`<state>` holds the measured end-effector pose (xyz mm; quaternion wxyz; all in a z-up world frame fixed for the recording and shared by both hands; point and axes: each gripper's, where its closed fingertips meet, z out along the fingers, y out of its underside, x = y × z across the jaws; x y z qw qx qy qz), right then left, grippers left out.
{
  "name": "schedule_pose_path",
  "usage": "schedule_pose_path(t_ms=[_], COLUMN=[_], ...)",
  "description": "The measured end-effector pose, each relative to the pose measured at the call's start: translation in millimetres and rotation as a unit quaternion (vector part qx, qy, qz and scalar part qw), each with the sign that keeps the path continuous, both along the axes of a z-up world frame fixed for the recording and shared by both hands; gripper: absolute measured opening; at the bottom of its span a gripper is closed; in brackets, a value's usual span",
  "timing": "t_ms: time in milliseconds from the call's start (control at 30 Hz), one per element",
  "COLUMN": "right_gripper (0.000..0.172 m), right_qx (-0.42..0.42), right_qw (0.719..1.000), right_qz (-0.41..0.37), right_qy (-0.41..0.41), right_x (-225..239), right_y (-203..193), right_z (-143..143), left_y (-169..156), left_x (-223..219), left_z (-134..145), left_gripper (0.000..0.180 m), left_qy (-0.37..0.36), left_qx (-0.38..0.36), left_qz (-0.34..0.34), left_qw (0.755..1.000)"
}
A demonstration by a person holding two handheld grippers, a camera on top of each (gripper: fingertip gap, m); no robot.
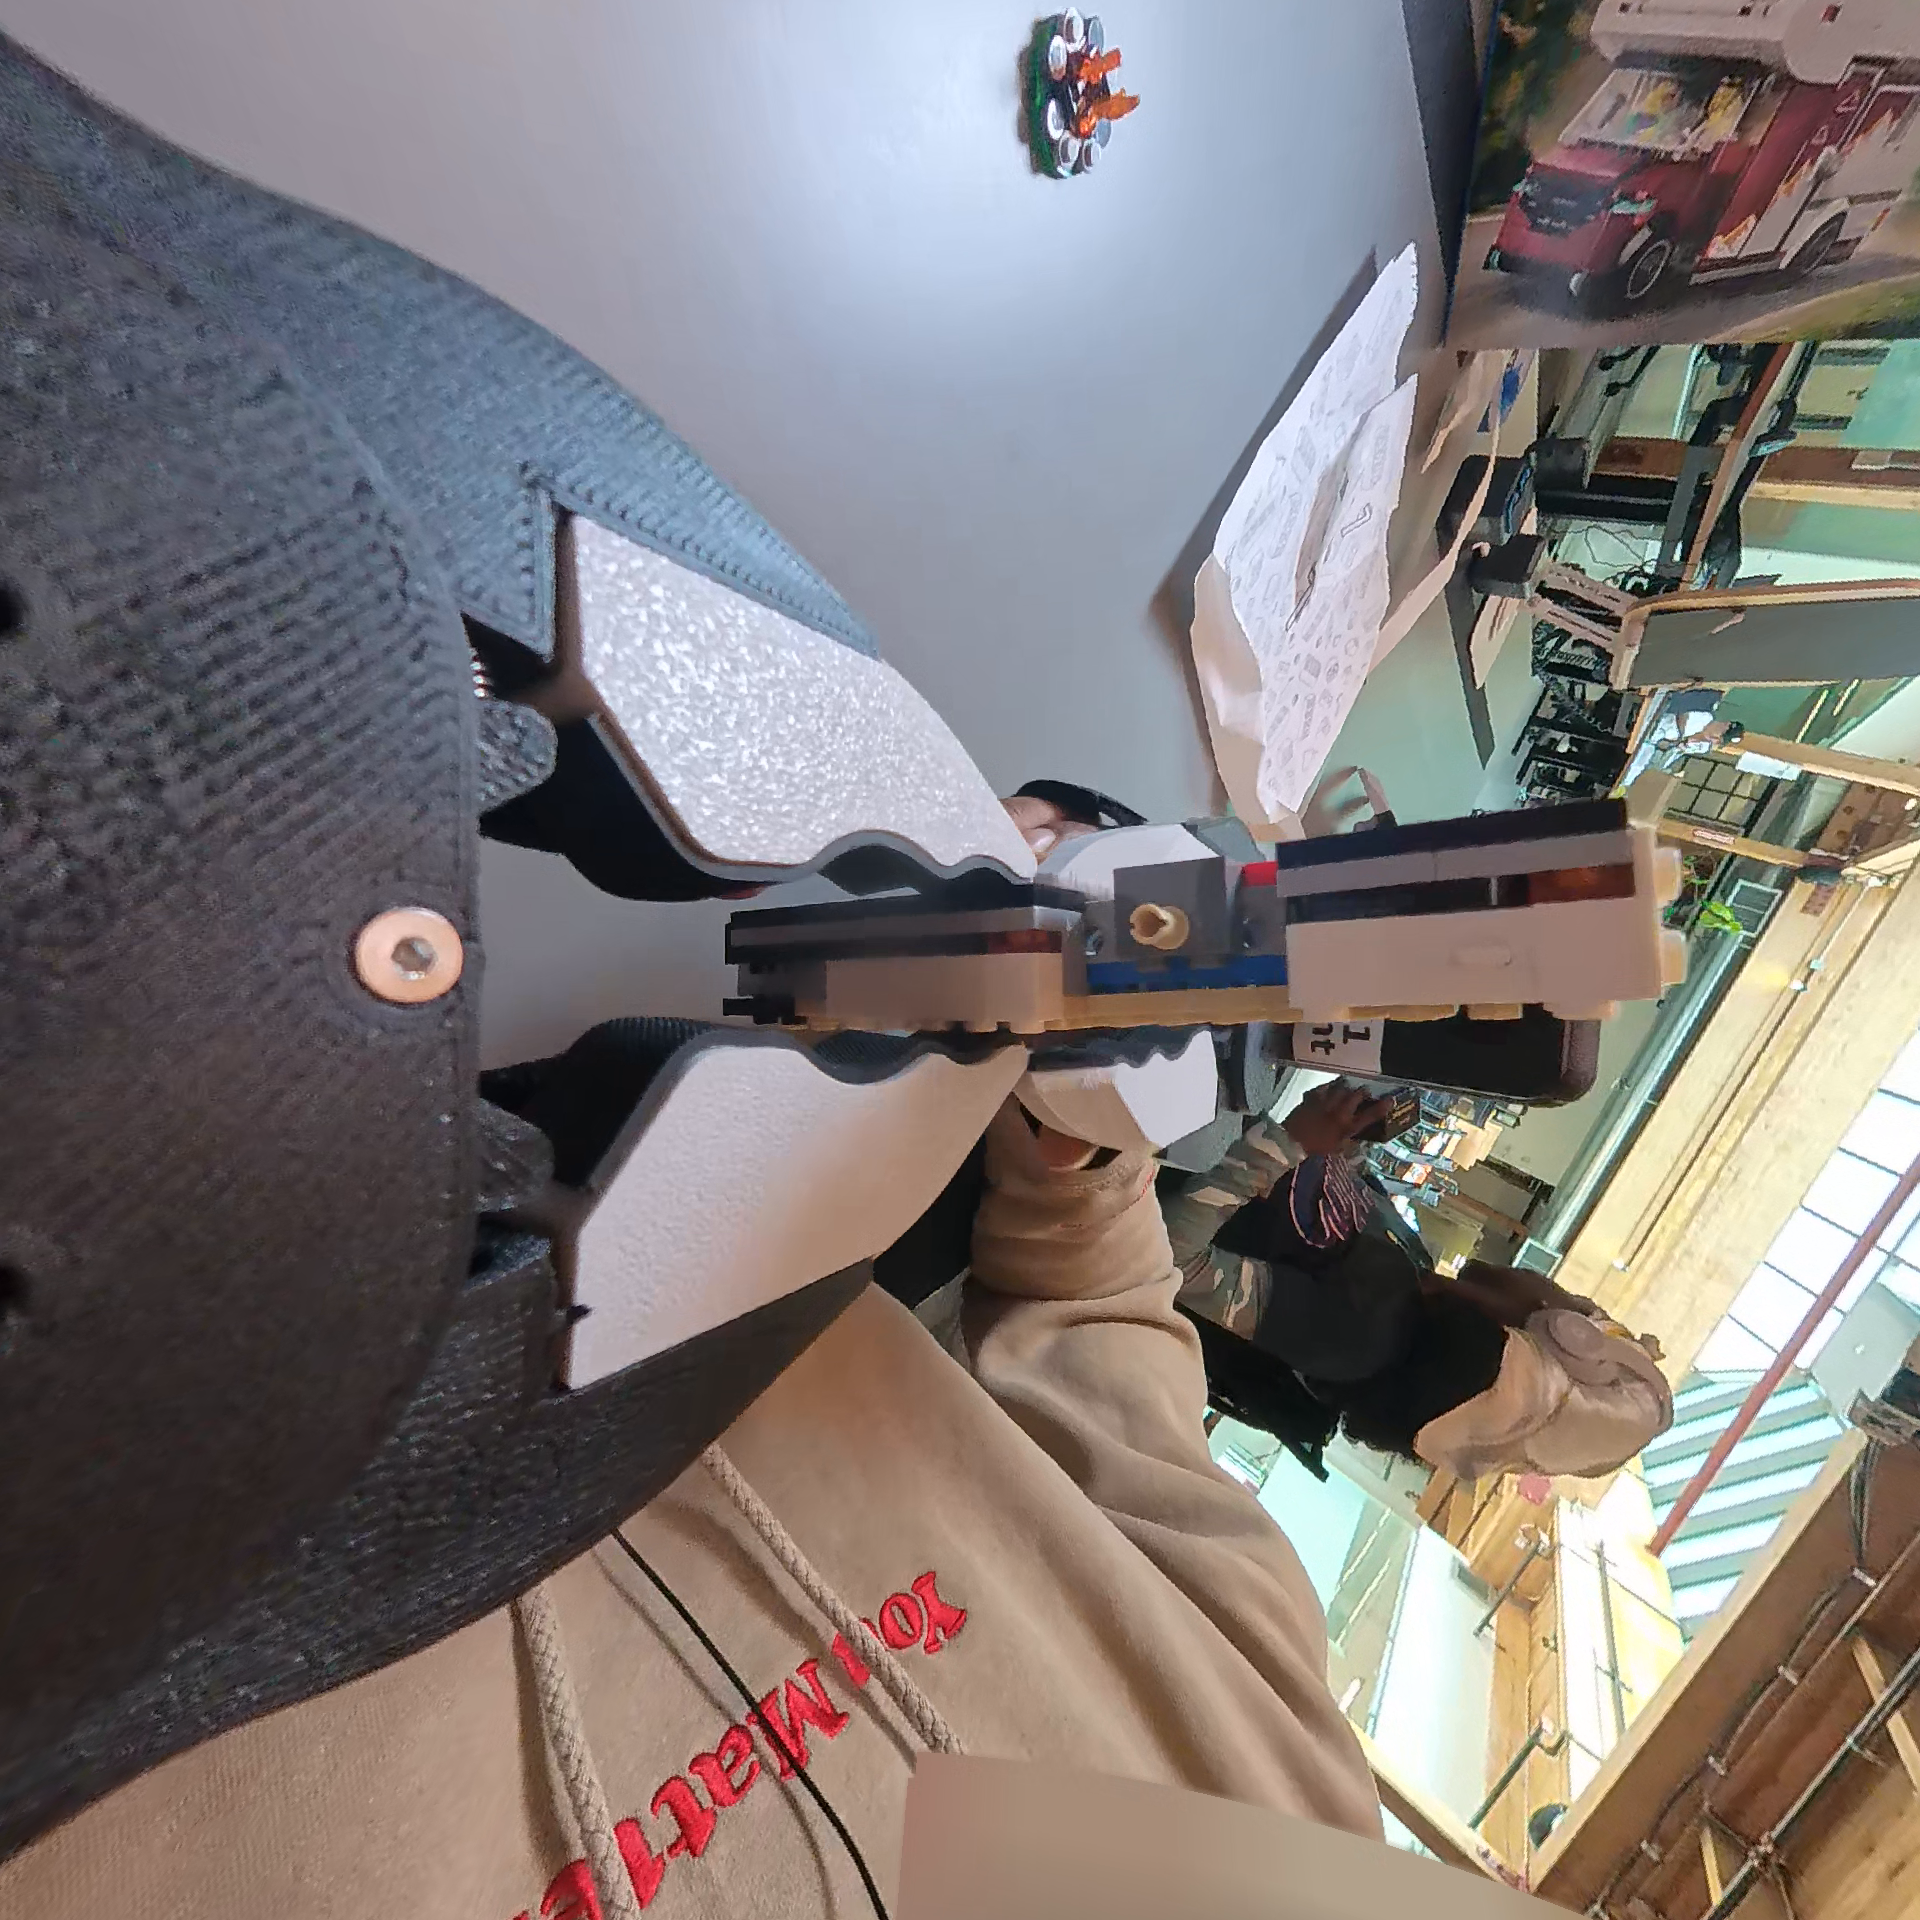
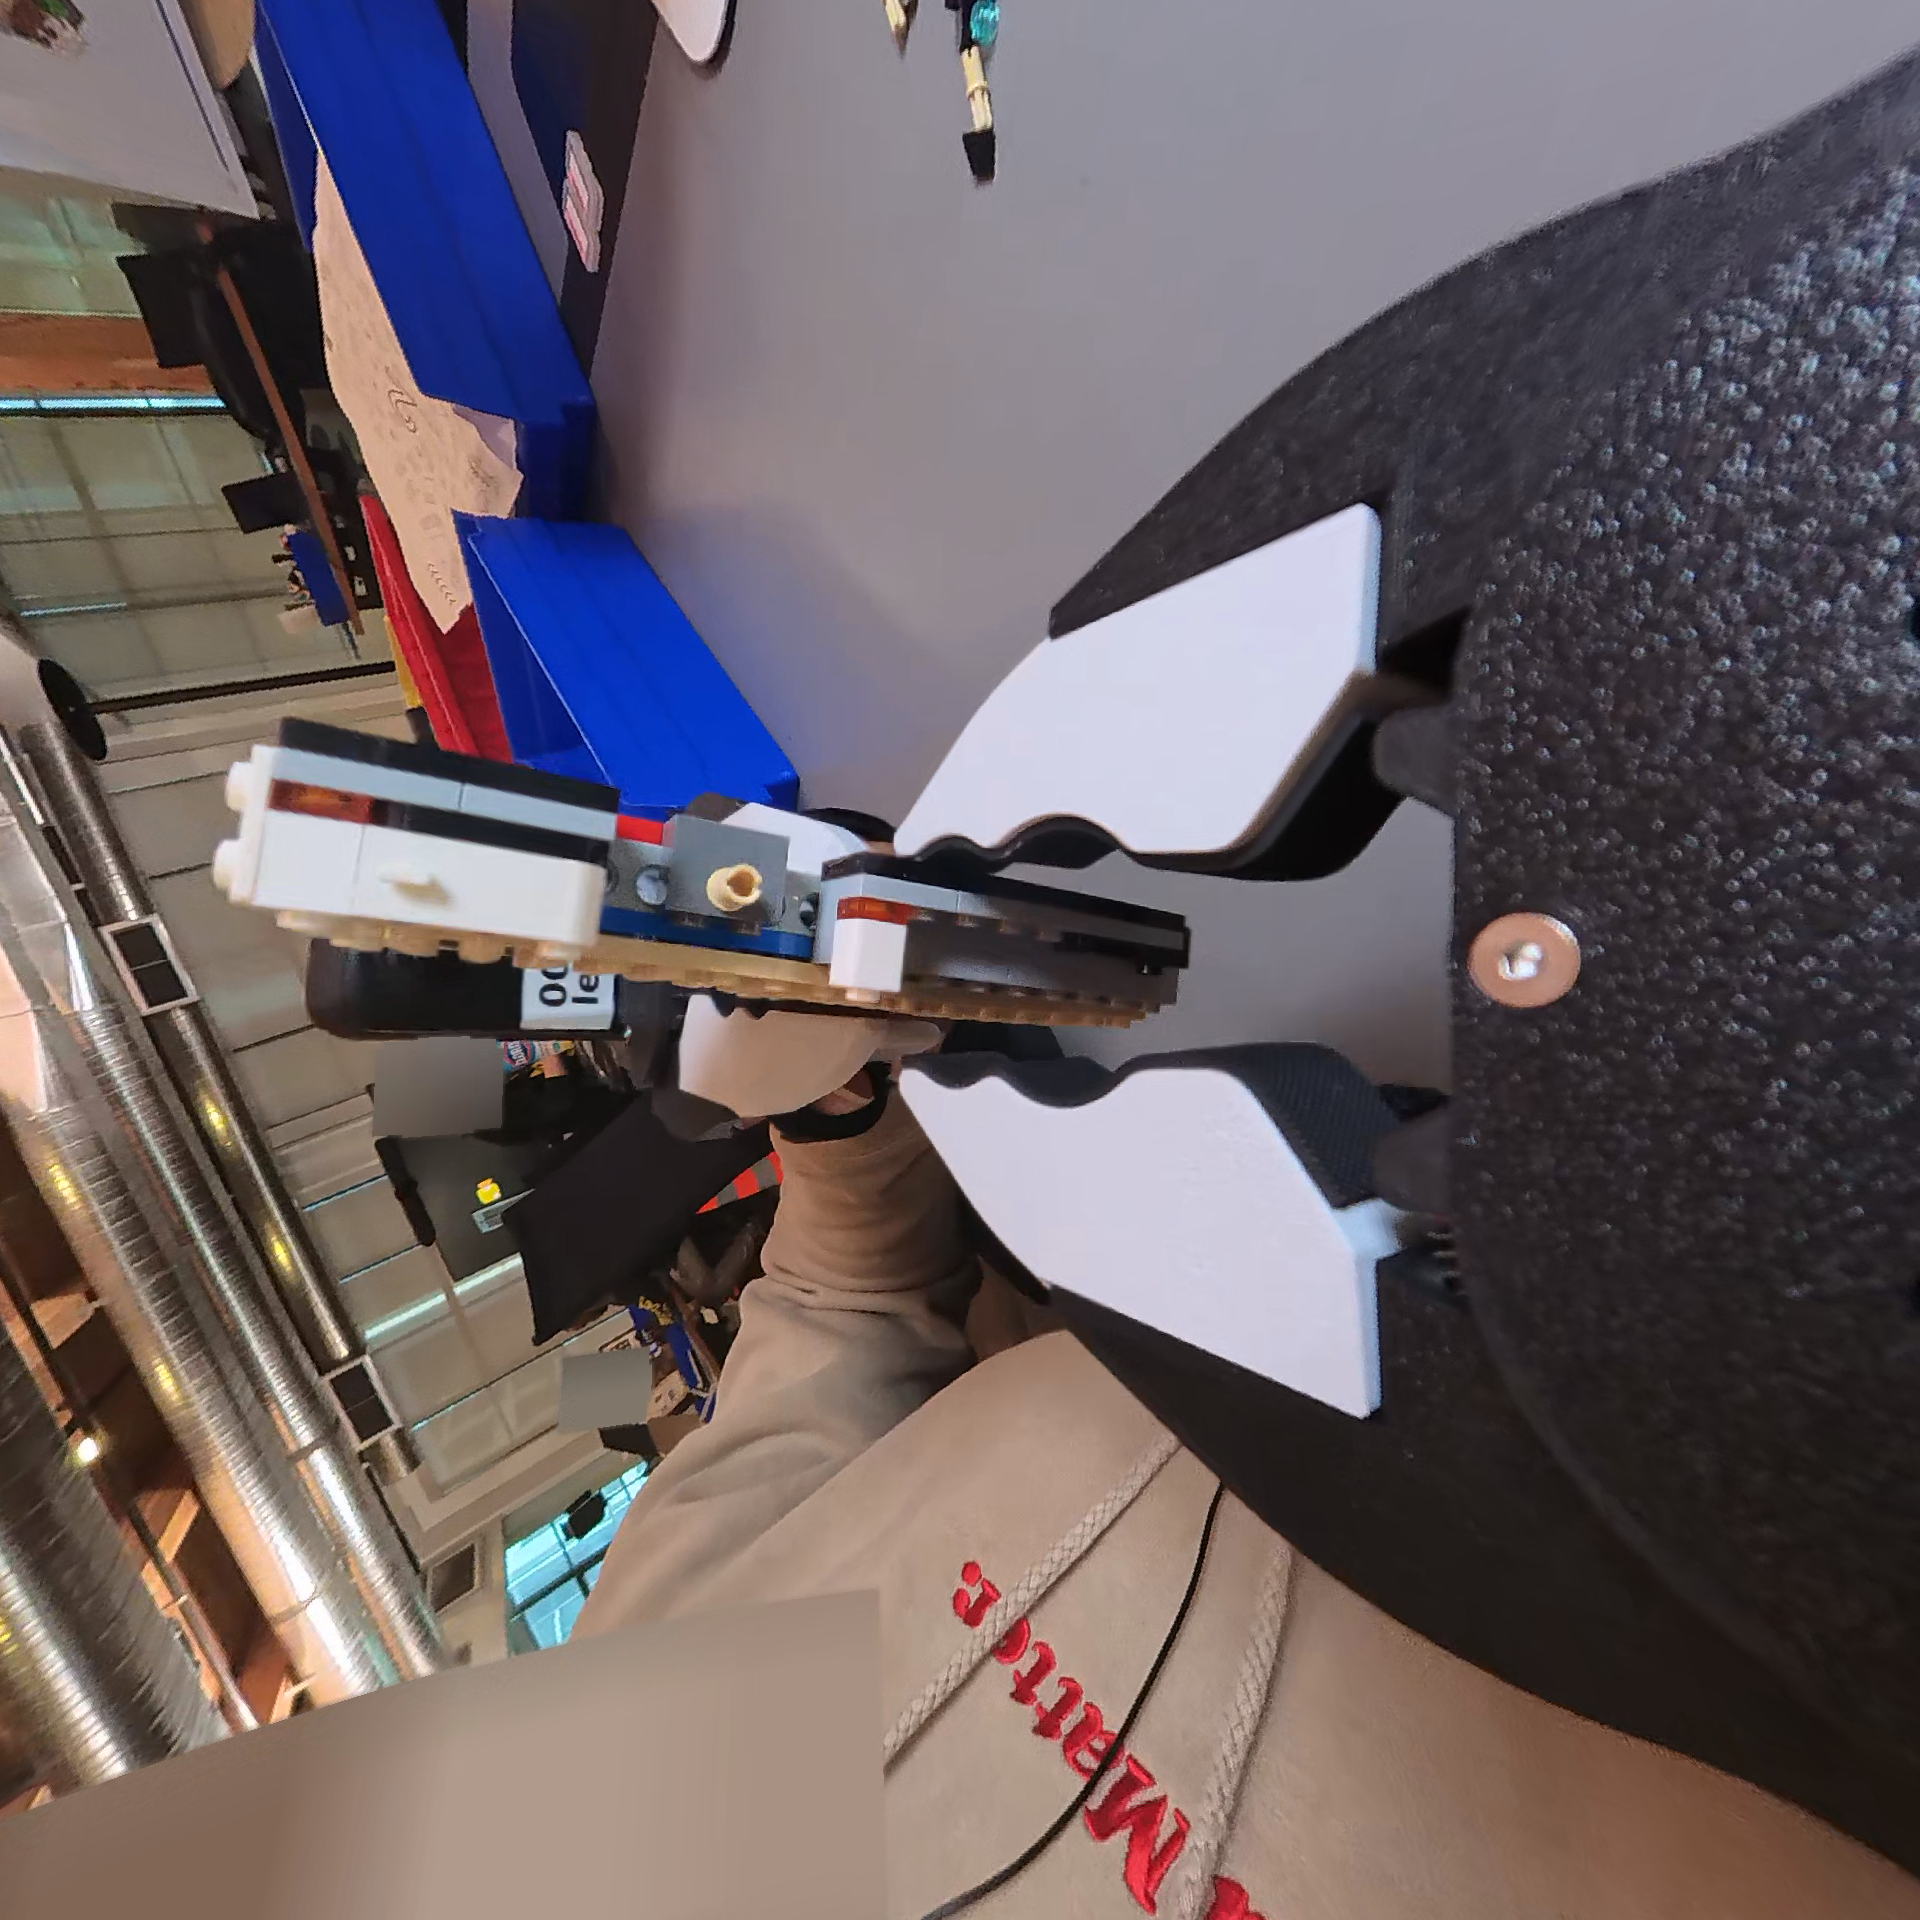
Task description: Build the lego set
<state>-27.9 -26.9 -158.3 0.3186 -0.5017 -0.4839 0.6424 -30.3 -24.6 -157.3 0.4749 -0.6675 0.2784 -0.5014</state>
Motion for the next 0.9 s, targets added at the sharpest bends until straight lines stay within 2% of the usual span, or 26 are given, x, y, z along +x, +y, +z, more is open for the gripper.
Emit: schedule_pose_path(t_ms=[133,367,600,700,767,800,833,900], right_gripper=[0.025,0.023,0.024,0.036,0.037,0.036,0.026,0.025], right_qx=[0.004,-0.008,-0.022,-0.009,-0.007,-0.001,0.006,-0.005], right_qw=[1.0,1.0,1.0,1.0,0.999,0.999,0.999,0.999], right_qz=[-0.004,-0.022,-0.018,-0.014,-0.005,-0.005,-0.011,-0.012], right_qy=[0.005,0.008,0.003,-0.016,-0.035,-0.046,-0.052,-0.049], right_x=[-3,-5,-7,-3,-3,-6,-9,-11], right_y=[-2,2,4,5,0,-3,-4,-4], right_z=[-1,-3,2,-4,-13,-18,-21,-22], left_y=[-2,2,4,9,11,11,10,10], left_x=[3,1,-2,-9,-14,-14,-12,-12], left_z=[0,-2,3,7,10,12,12,13], left_gripper=[0.024,0.025,0.024,0.024,0.024,0.024,0.024,0.024], left_qy=[0.001,-0.019,-0.026,-0.044,-0.053,-0.057,-0.056,-0.054], left_qx=[0.002,-0.014,0.002,-0.007,-0.006,-0.004,-0.004,0.003], left_qz=[-0.003,0.003,0.009,0.025,0.031,0.032,0.027,0.032], left_qw=[1.0,1.0,1.0,0.999,0.998,0.998,0.998,0.998])
